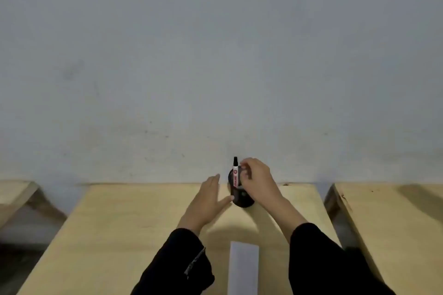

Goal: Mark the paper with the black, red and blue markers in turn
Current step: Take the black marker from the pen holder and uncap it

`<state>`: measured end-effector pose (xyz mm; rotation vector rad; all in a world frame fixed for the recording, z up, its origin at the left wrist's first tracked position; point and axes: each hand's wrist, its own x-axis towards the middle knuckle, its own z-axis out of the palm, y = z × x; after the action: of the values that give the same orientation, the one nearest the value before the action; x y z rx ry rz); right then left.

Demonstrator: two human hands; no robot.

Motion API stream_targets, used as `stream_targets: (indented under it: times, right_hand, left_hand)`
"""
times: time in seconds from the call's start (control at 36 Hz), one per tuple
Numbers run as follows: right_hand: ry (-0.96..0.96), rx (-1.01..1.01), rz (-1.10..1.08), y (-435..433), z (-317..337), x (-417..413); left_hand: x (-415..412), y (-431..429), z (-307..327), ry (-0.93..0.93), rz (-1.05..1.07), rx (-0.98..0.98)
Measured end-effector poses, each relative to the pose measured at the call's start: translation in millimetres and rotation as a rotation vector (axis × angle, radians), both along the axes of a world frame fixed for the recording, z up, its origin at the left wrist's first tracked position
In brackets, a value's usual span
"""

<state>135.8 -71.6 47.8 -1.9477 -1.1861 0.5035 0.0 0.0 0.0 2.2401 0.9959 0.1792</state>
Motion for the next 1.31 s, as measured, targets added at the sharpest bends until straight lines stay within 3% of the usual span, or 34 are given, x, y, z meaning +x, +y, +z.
stream_targets:
  times: [0.14, 0.31, 0.5, 0.69, 0.86, 0.97, 1.14, 1.31]
  right_hand:
    - [0.016, -0.108, -0.077, 27.8, -35.0, -3.2]
    - [-0.071, -0.3, -0.193, 59.2, -60.4, -0.4]
    - [-0.156, -0.175, -0.195, 59.3, -78.9, 2.5]
    - [-0.067, -0.259, -0.132, 70.0, -76.6, 9.9]
    - [-0.144, -0.309, -0.072, 70.7, -78.2, 14.2]
    - [-0.154, -0.182, -0.079, 61.0, -82.2, 10.3]
    - [-0.184, 0.172, -0.112, 44.1, -85.1, -1.2]
    - [-0.14, 0.488, -0.153, 12.2, -69.7, -16.3]
  left_hand:
    - [14.2, 11.6, -44.3, -0.031, 0.05, -0.148]
    - [47.0, 16.8, -60.2, -0.321, 0.109, -0.347]
    - [66.8, 22.8, -76.6, -0.394, 0.16, -0.31]
    - [62.3, 22.7, -87.3, -0.407, 0.142, -0.341]
    - [62.1, 23.5, -99.0, -0.428, 0.127, -0.295]
    - [58.6, 20.1, -110.2, -0.465, 0.121, -0.251]
    - [51.9, 12.1, -110.4, -0.581, 0.033, -0.256]
    - [49.5, 10.2, -119.6, -0.56, 0.018, -0.153]
